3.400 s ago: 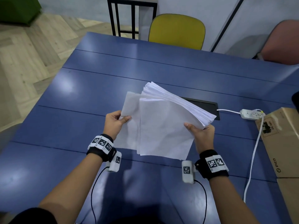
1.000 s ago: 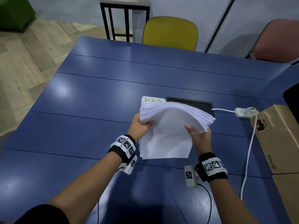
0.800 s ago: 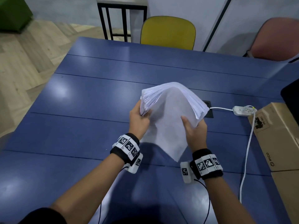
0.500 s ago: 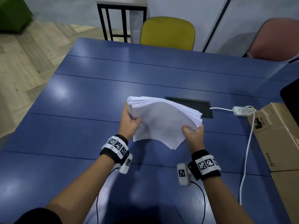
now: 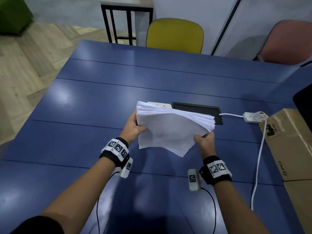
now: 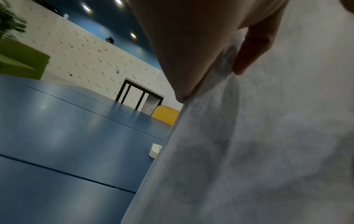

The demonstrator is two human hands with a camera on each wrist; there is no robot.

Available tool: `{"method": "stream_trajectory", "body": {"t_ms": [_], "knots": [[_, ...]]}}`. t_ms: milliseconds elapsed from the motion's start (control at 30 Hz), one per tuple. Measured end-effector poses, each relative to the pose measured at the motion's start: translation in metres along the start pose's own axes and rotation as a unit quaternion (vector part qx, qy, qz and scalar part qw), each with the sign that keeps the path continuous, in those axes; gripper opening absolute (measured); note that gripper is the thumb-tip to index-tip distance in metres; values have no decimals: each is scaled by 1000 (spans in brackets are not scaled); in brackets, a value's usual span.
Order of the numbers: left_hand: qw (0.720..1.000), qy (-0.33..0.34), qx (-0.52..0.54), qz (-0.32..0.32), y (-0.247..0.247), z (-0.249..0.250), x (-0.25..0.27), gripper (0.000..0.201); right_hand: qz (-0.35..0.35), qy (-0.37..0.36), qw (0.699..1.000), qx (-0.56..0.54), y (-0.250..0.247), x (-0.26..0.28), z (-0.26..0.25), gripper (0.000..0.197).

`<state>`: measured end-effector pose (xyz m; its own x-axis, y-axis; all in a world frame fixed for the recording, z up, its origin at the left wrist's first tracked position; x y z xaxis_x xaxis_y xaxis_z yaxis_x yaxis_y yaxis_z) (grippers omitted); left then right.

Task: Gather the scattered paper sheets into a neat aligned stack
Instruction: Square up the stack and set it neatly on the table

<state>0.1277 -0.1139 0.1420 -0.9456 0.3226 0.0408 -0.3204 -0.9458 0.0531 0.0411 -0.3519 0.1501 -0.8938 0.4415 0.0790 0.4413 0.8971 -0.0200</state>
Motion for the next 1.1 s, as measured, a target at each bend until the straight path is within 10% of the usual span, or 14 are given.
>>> {"method": "stream_trajectory", "body": {"t_ms": [633, 933, 1100], "knots": [[996, -58, -32, 53, 18, -49, 4, 40, 70, 102, 992, -18, 9, 5, 65, 19], [997, -12, -69, 22, 10, -20, -14, 47, -4, 7, 1000, 9, -2, -15, 24, 24], [992, -16, -44, 120, 19, -17, -12, 43, -20, -12, 1000, 12, 8, -17, 9, 30]]}}
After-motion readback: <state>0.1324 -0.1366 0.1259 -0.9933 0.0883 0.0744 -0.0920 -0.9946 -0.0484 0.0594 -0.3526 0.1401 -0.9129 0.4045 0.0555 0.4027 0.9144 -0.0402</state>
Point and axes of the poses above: each hand's wrist, its own x-axis away from the middle knuckle, its own y-axis out of the palm, z = x × y, the point moved 1 cm from there along -x, towards the middle knuckle
